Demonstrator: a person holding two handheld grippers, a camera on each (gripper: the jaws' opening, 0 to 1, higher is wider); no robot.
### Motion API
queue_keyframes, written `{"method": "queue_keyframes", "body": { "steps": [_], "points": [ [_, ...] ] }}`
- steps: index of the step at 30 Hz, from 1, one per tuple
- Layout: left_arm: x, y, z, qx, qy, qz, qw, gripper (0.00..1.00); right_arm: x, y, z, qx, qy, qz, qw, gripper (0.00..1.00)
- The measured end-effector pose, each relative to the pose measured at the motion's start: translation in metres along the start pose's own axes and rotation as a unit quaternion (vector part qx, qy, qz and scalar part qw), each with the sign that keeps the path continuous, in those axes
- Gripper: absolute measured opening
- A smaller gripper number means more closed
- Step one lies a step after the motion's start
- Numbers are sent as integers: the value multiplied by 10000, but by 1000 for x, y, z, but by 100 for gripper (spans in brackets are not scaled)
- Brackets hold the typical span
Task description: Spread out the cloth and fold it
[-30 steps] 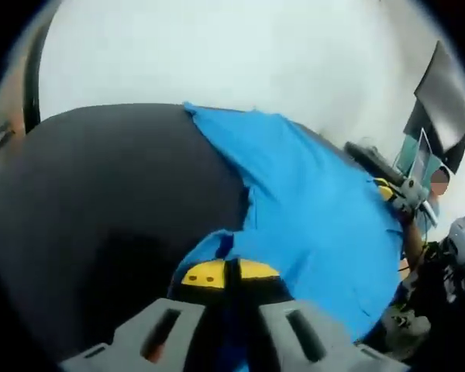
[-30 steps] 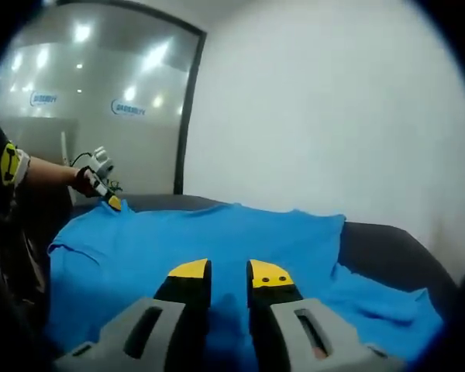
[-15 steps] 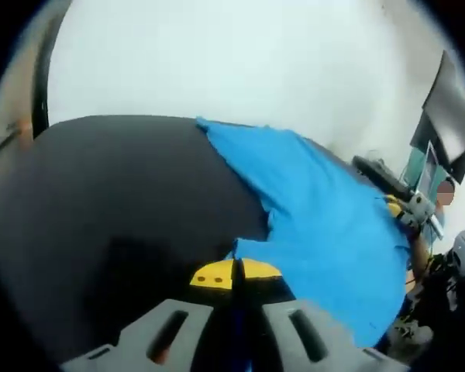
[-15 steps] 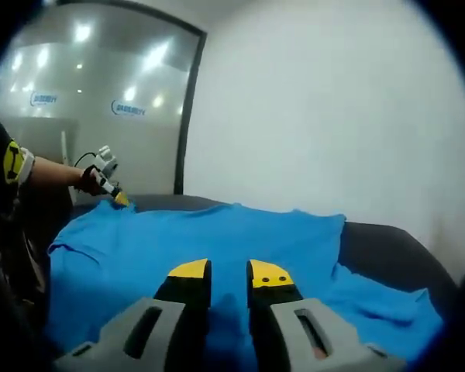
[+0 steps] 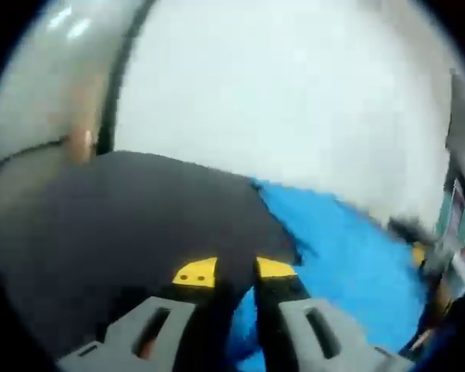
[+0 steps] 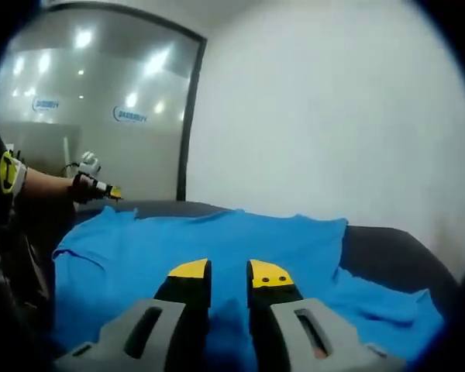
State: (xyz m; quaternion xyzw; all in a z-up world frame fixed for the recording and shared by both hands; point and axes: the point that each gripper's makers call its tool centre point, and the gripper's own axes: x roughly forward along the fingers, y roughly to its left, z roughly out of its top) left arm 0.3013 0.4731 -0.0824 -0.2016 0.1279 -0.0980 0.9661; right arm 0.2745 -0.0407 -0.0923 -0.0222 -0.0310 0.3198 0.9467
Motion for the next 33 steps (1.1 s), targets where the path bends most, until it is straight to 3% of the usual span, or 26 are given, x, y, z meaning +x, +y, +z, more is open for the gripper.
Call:
{"method": "queue_keyframes", "body": {
  "steps": [4,6,8,11,13,14,16,19,22,23,24,26,29,31,33],
  "points": [
    [-36,5,-11,-434,-256,98,9987,23,-1,1,3,36,-86,37,9999,16],
    [-46,4,-35,-548,-2,213,9983,29,-1,2,5,51,-120,63,9999,16],
    [-48,-2,-48,-525,78,163,9985,36,-2,4,7,63,-166,89,9998,16],
    [-44,-25,-75,-424,280,-97,9987,43,-3,6,10,83,-246,128,9996,16],
    [-35,-25,-84,-123,434,85,9989,48,-3,7,11,85,-272,159,9995,16],
    [-30,-23,-80,104,329,260,9991,46,-3,8,11,84,-274,175,9994,16],
    [-20,-15,-82,-52,450,591,9972,37,-3,8,11,80,-280,193,9994,16],
    [-12,-2,-78,-414,351,949,9940,18,-4,9,13,98,-333,210,9992,16],
    [-13,-13,-86,-285,502,809,9950,8,-6,8,15,143,-407,190,9989,16],
    [-16,-21,-90,-487,642,663,9945,7,-7,7,17,174,-451,172,9987,16],
    [-19,-28,-89,-714,667,478,9941,7,-7,6,18,193,-469,163,9986,16],
    [-25,-40,-72,-1285,282,167,9912,7,-7,6,18,211,-475,165,9985,16],
    [-38,-64,-37,-2111,-404,-237,9763,7,-6,8,17,175,-443,189,9987,16],
    [-42,-106,-19,-1875,-709,-695,9772,7,-6,8,17,158,-441,196,9987,16],
    [-40,-152,-16,-1572,-733,-952,9802,7,-6,7,17,174,-449,178,9987,16]
  ]
}}
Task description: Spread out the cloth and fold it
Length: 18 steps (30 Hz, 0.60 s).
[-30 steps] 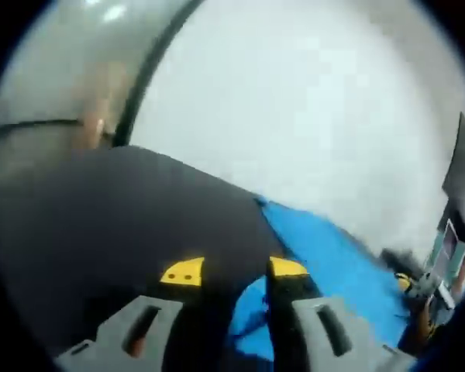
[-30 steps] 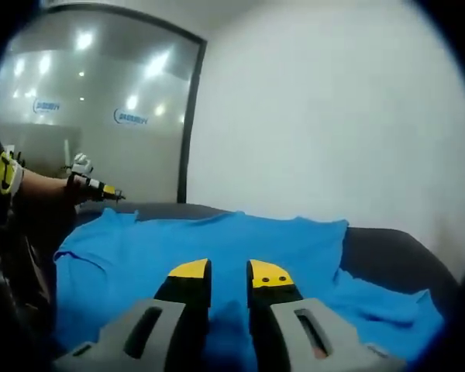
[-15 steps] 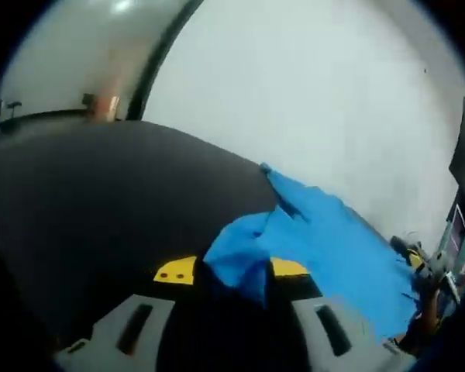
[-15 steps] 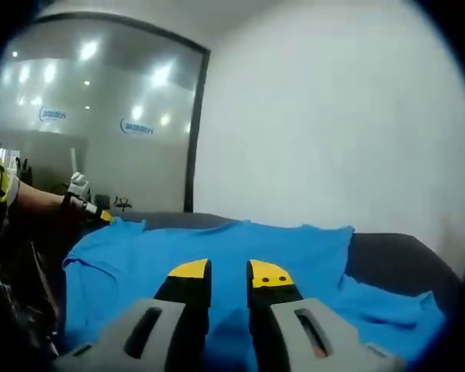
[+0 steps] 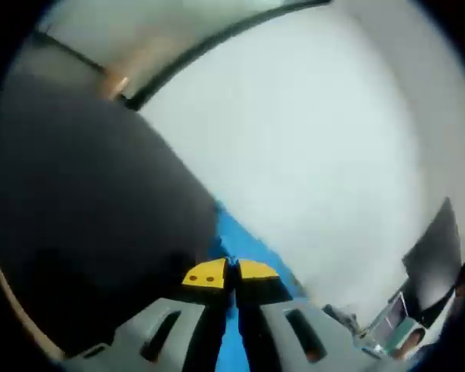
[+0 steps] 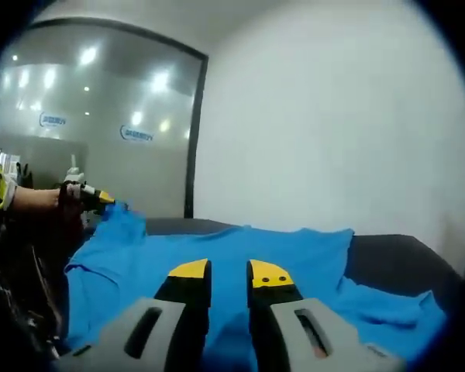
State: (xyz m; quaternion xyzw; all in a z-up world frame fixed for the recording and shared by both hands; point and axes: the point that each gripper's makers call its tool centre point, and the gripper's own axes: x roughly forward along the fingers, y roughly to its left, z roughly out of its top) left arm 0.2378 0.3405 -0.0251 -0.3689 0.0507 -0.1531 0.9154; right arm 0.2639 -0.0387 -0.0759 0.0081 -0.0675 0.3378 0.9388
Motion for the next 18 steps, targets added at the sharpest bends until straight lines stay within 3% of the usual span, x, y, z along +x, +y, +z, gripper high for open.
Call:
{"method": "queue_keyframes", "body": {
  "steps": [1,3,4,6,8,9,10,12,13,14,15,16,17,18],
  "points": [
    [6,-23,-9,292,33,-131,9995,7,0,-1,0,17,-3,-14,10000,16],
    [14,-67,-24,863,-208,-380,9953,7,0,-2,0,40,-2,-43,10000,16],
    [17,-84,-41,1219,-228,-504,9910,7,0,-3,0,40,0,-53,10000,16],
    [22,-98,-92,1991,271,-535,9781,7,-1,-3,0,34,-11,-71,10000,16],
    [23,-93,-150,2332,968,-443,9666,7,-1,-4,1,31,-25,-85,10000,16],
    [22,-88,-167,2508,1257,-416,9589,7,-1,-5,1,35,-20,-90,10000,16],
    [19,-74,-190,2757,1723,-328,9451,7,0,-5,0,39,-8,-92,9999,16],
    [15,-59,-208,2868,2107,-212,9343,7,0,-5,0,32,8,-90,10000,16],
    [13,-55,-212,2777,2174,-137,9357,7,0,-5,-1,24,15,-85,10000,16],
    [12,-51,-218,2779,2292,-163,9327,7,0,-5,-1,15,20,-79,10000,16],
    [10,-46,-226,2867,2541,-143,9236,8,0,-5,-1,8,24,-77,10000,16],
    [15,-54,-216,3127,2176,-335,9240,8,0,-5,-1,2,27,-78,10000,16],
    [12,-51,-219,3178,2359,-242,9180,10,1,-5,-1,-5,33,-83,10000,16],
    [9,-54,-223,3363,2476,-328,9080,13,1,-5,-1,-4,39,-90,10000,16]
  ]
}}
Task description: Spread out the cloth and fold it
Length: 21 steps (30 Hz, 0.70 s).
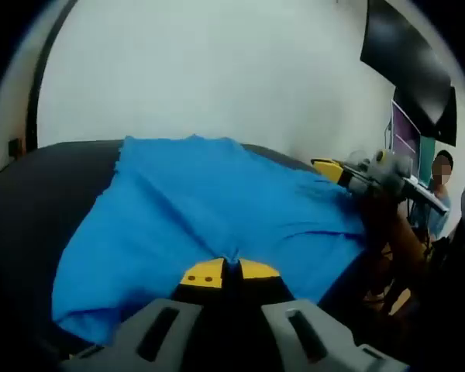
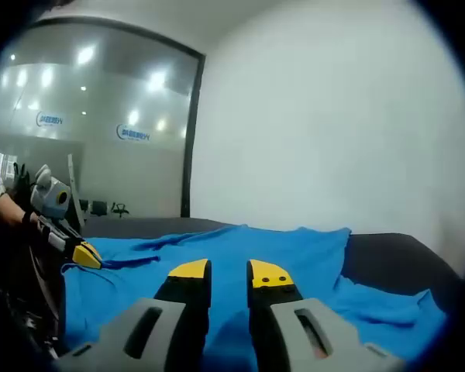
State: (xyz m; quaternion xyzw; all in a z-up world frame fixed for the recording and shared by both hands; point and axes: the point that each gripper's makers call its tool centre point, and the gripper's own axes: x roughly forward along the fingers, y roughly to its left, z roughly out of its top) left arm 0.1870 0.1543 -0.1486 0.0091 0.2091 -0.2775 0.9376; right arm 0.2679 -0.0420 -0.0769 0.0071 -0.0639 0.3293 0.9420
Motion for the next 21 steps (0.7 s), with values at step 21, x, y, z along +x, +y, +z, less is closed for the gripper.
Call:
{"method": "queue_keyframes", "body": {
  "steps": [21],
  "points": [
    [76,56,37,661,1127,897,9874,3,-3,-1,3,-21,-84,-24,10000,16]
  ]
}}
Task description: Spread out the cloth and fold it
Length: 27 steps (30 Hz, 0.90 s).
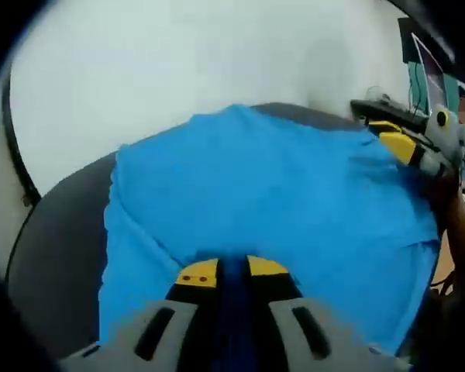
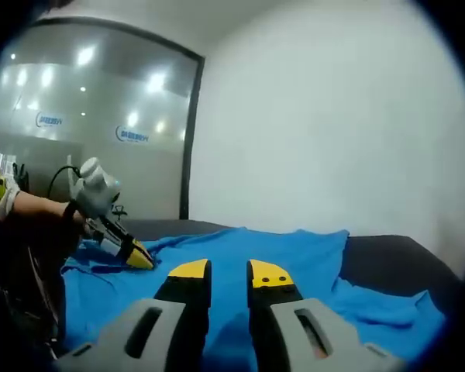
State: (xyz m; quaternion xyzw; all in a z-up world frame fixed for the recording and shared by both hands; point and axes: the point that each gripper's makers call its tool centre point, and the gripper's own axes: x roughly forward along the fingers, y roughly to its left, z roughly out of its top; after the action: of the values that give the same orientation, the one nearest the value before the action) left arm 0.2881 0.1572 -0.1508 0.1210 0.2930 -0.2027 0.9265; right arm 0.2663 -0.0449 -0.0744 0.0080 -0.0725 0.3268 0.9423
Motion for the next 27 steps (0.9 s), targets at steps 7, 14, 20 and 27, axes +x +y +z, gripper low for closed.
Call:
{"method": "queue_keyframes", "body": {
  "steps": [7,14,20,27],
  "points": [
    [-21,7,64,-877,-1659,-354,9816,3,1,1,0,-20,-1,16,10000,16],
    [21,-10,-1,610,-163,-466,9969,6,2,1,-3,-56,63,-6,10000,16],
    [-38,-17,56,552,-1767,-920,9784,13,1,1,2,-8,-72,15,10000,16],
    [-81,87,89,-1558,-3262,-1138,9254,16,-5,-16,18,499,-419,-350,9973,17]
  ]
}}
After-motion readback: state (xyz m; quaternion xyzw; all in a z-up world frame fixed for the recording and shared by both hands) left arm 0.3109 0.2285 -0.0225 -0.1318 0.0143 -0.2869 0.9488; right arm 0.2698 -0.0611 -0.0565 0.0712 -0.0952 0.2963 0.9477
